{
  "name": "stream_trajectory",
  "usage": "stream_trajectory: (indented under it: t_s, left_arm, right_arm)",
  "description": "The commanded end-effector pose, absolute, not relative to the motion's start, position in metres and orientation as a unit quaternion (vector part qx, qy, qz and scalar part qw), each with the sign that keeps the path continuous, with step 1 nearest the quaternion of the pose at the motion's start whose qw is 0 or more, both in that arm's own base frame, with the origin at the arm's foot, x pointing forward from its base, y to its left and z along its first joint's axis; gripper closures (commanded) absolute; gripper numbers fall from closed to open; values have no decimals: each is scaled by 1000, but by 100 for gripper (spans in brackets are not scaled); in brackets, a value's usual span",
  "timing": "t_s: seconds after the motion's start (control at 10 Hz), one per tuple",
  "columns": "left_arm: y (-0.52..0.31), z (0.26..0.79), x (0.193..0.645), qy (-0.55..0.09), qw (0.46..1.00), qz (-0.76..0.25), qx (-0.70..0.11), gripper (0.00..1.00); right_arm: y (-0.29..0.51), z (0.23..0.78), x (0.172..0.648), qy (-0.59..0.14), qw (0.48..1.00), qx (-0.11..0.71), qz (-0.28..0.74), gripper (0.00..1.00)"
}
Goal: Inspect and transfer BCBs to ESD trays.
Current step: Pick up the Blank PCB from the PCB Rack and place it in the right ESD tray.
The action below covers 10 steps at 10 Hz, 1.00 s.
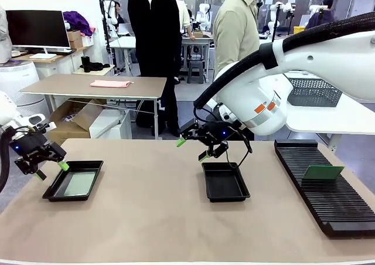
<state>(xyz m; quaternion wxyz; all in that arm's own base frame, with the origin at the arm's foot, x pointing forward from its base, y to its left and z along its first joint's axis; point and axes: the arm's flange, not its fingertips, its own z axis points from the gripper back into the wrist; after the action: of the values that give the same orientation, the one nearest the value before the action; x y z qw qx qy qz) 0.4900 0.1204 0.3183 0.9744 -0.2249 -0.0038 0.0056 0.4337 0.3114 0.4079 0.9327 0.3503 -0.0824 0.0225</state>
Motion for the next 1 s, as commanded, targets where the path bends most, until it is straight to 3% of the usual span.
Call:
stream_trajectory:
  t_s: [0.0, 0.4, 0.9]
  left_arm:
    - [121, 319, 490, -7, 974, 3, -225, 0]
    - [121, 319, 490, -7, 974, 3, -225, 0]
    - [121, 319, 490, -7, 974, 3, -225, 0]
  right_arm:
    - [314, 409, 435, -78, 935, 344, 17, 0]
    - [301, 414, 427, -85, 935, 342, 30, 0]
    - [207, 467, 393, -120, 949, 288, 44, 0]
